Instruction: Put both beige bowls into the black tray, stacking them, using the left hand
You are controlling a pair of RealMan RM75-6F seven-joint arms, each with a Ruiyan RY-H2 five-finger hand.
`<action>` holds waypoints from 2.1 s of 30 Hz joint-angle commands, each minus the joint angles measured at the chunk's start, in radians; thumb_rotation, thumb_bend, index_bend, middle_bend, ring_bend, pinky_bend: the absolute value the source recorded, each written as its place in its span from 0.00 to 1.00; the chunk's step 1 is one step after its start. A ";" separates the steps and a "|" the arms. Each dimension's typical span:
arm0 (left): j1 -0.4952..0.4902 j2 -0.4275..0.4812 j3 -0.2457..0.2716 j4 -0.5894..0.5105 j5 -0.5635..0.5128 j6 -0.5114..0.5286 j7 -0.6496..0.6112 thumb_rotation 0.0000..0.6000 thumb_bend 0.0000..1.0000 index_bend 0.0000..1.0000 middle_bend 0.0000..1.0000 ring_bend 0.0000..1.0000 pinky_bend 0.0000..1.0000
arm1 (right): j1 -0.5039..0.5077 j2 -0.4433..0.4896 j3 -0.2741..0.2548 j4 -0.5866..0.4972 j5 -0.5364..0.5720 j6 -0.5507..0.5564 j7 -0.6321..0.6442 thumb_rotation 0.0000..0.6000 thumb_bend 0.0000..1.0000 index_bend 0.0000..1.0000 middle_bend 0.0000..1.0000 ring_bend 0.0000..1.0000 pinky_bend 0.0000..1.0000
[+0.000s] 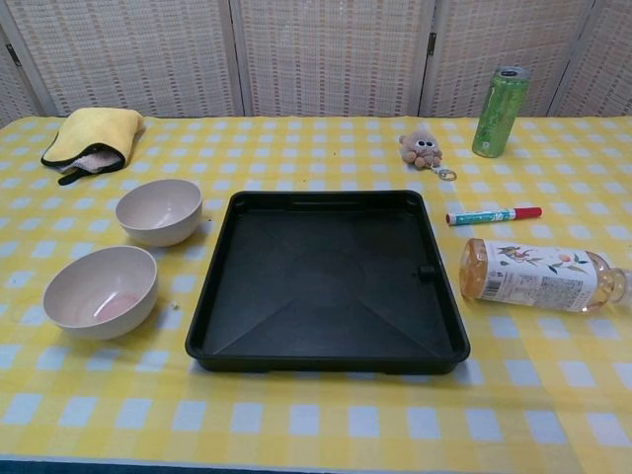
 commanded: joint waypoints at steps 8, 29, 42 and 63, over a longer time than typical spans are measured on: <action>-0.003 0.003 0.020 -0.011 0.035 -0.006 -0.001 1.00 0.38 0.00 0.00 0.00 0.00 | -0.006 0.010 -0.011 -0.007 -0.021 0.011 0.011 1.00 0.31 0.00 0.00 0.00 0.00; -0.028 0.003 0.089 0.022 0.207 0.005 -0.178 1.00 0.36 0.09 0.66 0.52 0.67 | 0.017 -0.006 -0.019 -0.005 -0.024 -0.041 0.000 1.00 0.31 0.00 0.00 0.00 0.00; -0.040 -0.090 0.073 0.078 0.178 -0.022 -0.106 1.00 0.37 0.33 1.00 0.96 1.00 | 0.010 0.012 -0.012 -0.017 -0.001 -0.036 0.008 1.00 0.31 0.00 0.00 0.00 0.00; -0.110 -0.249 0.073 0.116 0.137 -0.164 -0.022 1.00 0.38 0.40 1.00 0.97 1.00 | 0.010 0.025 -0.010 -0.037 0.020 -0.050 -0.001 1.00 0.31 0.00 0.00 0.00 0.00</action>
